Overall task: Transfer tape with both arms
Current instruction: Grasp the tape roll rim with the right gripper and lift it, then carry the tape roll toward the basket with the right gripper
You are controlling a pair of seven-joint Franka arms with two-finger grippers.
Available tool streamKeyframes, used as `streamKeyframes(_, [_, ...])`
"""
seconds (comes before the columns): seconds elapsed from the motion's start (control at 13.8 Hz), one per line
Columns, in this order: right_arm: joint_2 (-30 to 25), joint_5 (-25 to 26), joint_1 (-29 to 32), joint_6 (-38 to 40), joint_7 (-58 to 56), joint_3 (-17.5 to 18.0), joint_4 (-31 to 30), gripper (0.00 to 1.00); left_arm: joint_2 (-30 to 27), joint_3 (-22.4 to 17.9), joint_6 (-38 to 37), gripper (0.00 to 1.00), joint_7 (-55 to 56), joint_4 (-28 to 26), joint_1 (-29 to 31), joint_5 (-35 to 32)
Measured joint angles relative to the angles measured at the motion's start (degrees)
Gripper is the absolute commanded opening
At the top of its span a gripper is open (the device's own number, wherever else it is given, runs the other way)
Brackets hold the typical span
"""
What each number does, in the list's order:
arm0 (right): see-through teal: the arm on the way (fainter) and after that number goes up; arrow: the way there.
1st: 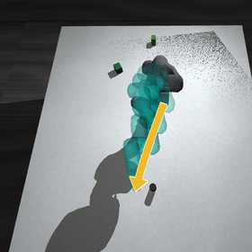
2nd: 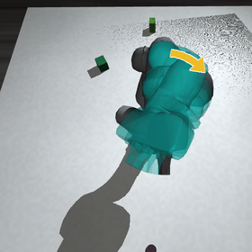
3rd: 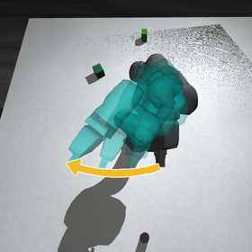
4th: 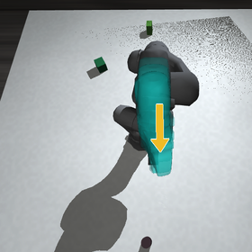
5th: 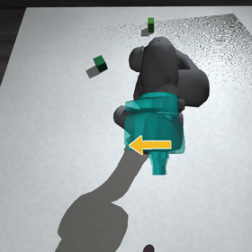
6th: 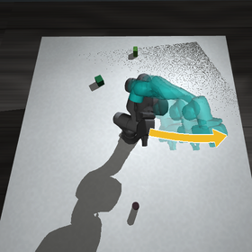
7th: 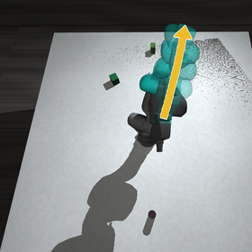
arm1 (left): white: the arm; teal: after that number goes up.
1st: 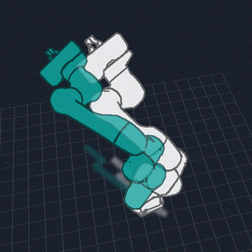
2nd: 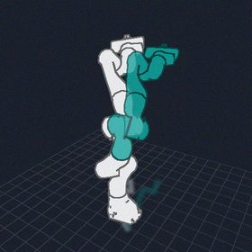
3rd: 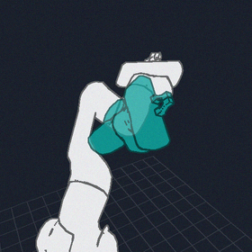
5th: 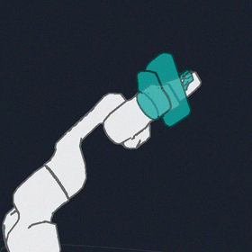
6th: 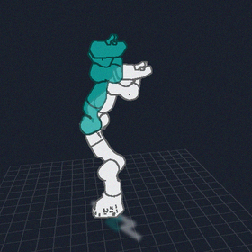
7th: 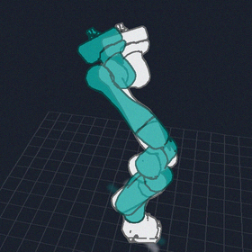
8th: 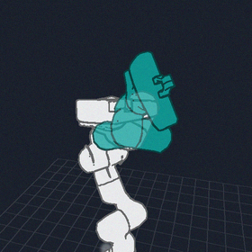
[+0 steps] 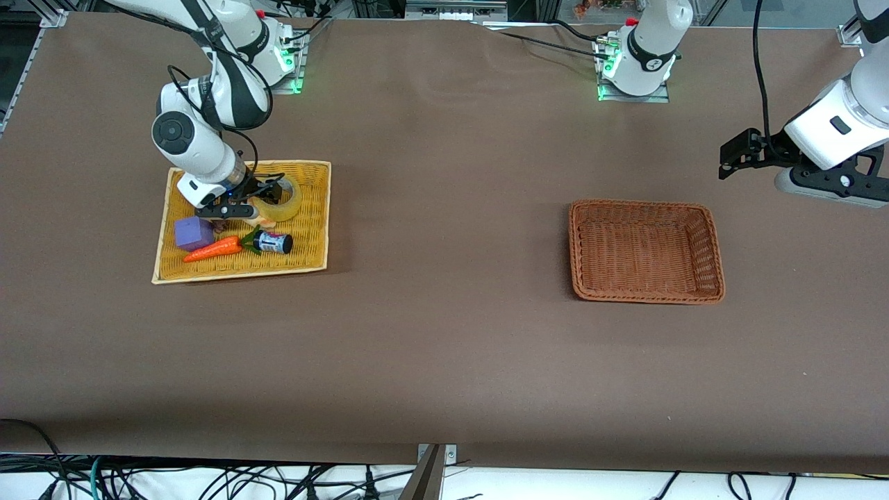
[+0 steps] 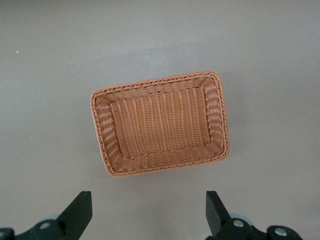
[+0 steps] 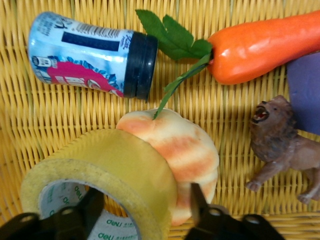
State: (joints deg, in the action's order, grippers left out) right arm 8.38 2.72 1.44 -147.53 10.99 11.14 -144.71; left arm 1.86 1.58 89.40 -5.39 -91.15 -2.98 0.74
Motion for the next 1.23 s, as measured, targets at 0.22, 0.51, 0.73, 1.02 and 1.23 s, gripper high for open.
streamKeyframes(0.22, [-0.1, 0.1, 0.1, 0.3, -0.2, 0.0, 0.1, 0.00, 0.0, 0.0, 0.0, 1.00, 0.0, 0.0, 0.0, 0.0])
streamKeyframes(0.51, [-2.3, 0.1, 0.0, 4.8, -0.3, 0.9, 2.5, 0.00, 0.0, 0.0, 0.0, 1.00, 0.0, 0.0, 0.0, 0.0])
streamKeyframes(0.73, [-6.6, 0.1, 0.1, 16.9, 0.3, 3.0, 9.5, 0.00, 0.0, 0.0, 0.0, 1.00, 0.0, 0.0, 0.0, 0.0])
streamKeyframes(1.02, [-5.4, -0.1, -0.6, 23.1, 17.4, 14.9, 20.9, 0.00, 0.0, -0.1, 0.0, 1.00, 0.0, 0.0, 0.1, 0.0])
streamKeyframes(1.23, [4.0, 0.4, -7.0, 23.1, 33.2, 18.8, 31.6, 0.00, 0.1, -0.1, 0.0, 1.00, 0.0, 0.0, 0.2, 0.0])
